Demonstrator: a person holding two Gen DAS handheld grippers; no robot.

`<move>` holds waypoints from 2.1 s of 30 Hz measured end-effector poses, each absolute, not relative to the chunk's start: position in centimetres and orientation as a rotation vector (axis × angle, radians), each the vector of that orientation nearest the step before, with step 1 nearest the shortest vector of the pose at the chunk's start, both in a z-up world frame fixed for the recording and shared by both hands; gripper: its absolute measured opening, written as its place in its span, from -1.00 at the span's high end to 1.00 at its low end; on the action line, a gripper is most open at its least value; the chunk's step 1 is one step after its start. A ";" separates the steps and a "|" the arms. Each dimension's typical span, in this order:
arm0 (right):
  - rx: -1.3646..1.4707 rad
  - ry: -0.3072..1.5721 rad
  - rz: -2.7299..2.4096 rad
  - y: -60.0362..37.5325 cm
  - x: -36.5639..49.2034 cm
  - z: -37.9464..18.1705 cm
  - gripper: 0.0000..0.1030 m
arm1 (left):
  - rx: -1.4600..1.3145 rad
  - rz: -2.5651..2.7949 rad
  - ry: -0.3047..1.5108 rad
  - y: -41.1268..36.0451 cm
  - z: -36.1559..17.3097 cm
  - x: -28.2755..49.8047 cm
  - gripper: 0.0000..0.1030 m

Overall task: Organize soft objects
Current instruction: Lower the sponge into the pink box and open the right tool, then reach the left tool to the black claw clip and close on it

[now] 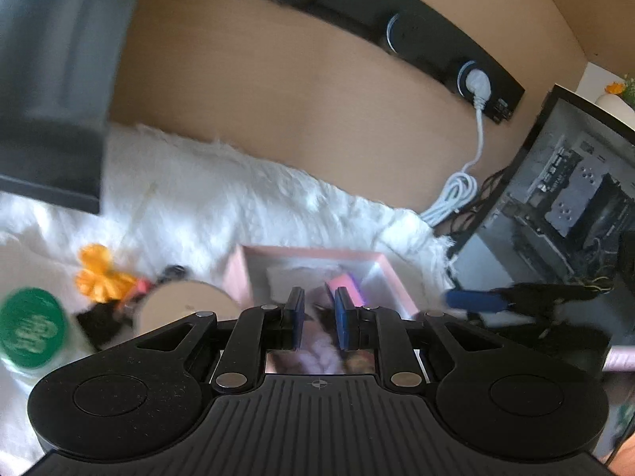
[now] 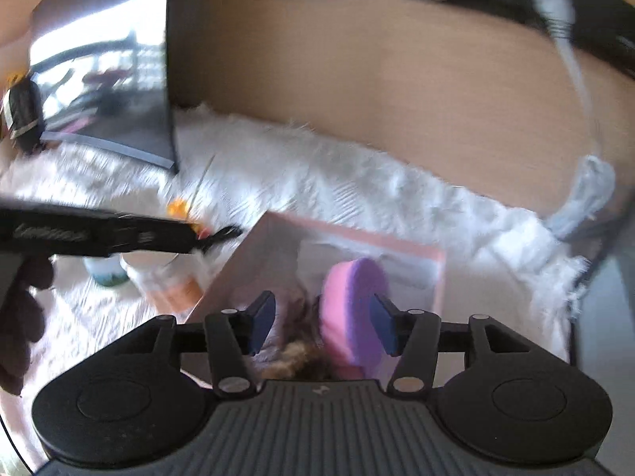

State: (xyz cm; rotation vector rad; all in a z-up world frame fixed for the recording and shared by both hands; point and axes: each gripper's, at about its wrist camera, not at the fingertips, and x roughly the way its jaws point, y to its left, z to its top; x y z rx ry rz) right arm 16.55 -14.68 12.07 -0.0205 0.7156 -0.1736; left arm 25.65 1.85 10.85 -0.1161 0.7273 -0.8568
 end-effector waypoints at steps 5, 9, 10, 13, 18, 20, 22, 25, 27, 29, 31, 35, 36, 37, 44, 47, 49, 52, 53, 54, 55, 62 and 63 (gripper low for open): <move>0.170 0.684 -0.250 -17.6 15.6 14.2 -0.03 | -0.100 -0.774 0.755 5.2 11.8 27.4 0.64; 0.222 0.675 -0.274 -17.8 15.9 15.2 -0.03 | -0.133 -0.654 0.736 9.9 12.4 30.4 0.65; 0.213 0.675 -0.271 -17.4 16.1 15.2 -0.03 | -0.147 -0.623 0.739 10.9 12.4 31.3 0.65; 0.194 0.687 -0.245 -15.6 17.2 14.4 -0.03 | -0.164 -0.574 0.808 13.2 12.0 35.0 0.65; 0.178 0.733 -0.183 -12.4 20.4 13.7 -0.03 | -0.079 -0.617 0.939 13.2 10.1 38.7 0.65; 0.165 0.749 -0.167 -11.3 21.6 13.8 -0.03 | -0.035 -0.690 0.978 12.1 9.7 39.2 0.65; 0.153 0.760 -0.164 -10.5 22.8 13.7 -0.03 | 0.045 -0.736 1.001 10.2 9.4 39.4 0.65; 0.130 0.772 -0.155 -9.6 24.1 13.6 -0.03 | 0.200 -0.757 1.030 6.9 8.8 40.1 0.64; 0.111 0.778 -0.150 -9.3 24.6 13.4 -0.03 | 0.285 -0.759 1.106 4.8 7.7 40.9 0.64; 0.115 0.783 -0.149 -9.4 25.0 13.2 -0.03 | 0.373 -0.738 1.160 3.0 6.4 41.7 0.64; 0.125 0.781 -0.144 -9.9 25.0 12.9 -0.03 | 0.476 -0.734 1.178 1.5 5.0 41.9 0.64; 0.162 0.782 -0.147 -11.2 24.7 12.4 -0.03 | 0.586 -0.744 1.229 0.1 2.6 42.6 0.60; 0.173 0.784 -0.149 -11.6 24.6 12.3 -0.03 | 0.588 -0.745 1.238 0.1 2.3 42.7 0.60; 0.183 0.786 -0.151 -11.9 24.5 12.0 -0.03 | 0.581 -0.756 1.247 0.2 2.1 42.9 0.59; 0.246 0.817 -0.171 -14.1 24.0 10.7 -0.03 | 0.593 -0.815 1.281 0.4 1.6 42.6 0.52; 0.247 0.821 -0.167 -14.1 24.1 10.6 -0.03 | 0.614 -0.851 1.273 0.7 2.4 42.0 0.52; 0.243 0.821 -0.159 -14.0 24.1 10.6 -0.03 | 0.621 -0.867 1.272 1.1 2.5 41.9 0.52; 0.237 0.825 -0.151 -13.5 24.5 10.6 -0.03 | 0.646 -0.851 1.274 0.8 2.1 41.6 0.41; 0.236 0.826 -0.149 -13.3 24.6 10.6 -0.03 | 0.649 -0.852 1.279 0.7 1.9 41.6 0.37; 0.234 0.827 -0.146 -13.2 24.7 10.6 -0.03 | 0.653 -0.848 1.283 0.5 1.9 41.6 0.36; 0.229 0.827 -0.142 -12.9 24.8 10.7 -0.03 | 0.655 -0.841 1.290 0.4 1.9 41.7 0.36; 0.217 0.823 -0.132 -12.2 24.6 11.0 -0.03 | 0.650 -0.767 1.273 -0.3 0.8 42.8 0.28; 0.214 0.819 -0.132 -12.1 24.5 11.0 -0.03 | 0.639 -0.758 1.274 -0.3 0.8 43.1 0.27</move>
